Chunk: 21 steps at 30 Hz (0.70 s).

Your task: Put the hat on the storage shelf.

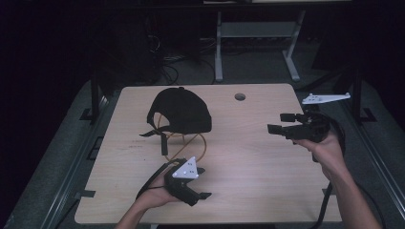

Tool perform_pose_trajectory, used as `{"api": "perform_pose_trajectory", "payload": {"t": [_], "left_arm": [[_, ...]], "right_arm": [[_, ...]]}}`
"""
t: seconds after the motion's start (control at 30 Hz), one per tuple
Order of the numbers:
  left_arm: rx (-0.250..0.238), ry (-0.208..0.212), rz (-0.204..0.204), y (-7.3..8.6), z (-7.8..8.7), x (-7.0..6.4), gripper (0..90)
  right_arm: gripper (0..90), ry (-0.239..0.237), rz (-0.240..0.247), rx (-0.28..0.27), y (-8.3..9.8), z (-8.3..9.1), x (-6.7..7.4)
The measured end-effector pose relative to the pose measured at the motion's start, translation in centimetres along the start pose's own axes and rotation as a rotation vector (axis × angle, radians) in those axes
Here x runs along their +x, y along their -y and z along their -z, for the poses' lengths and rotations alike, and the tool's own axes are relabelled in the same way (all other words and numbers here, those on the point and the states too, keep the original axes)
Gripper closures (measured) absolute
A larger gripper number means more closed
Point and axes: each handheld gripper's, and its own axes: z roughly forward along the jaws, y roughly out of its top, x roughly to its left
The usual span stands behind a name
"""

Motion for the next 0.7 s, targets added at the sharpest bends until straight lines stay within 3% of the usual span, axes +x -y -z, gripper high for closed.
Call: {"api": "perform_pose_trajectory", "payload": {"t": [0.7], "left_arm": [[0.003, -0.002, 0.009, 0.2, -0.1, 0.1, 21.3]], "right_arm": [[17.2, 0.033, -0.052, 0.007, 3.9, 1.3, -1.5]]}}
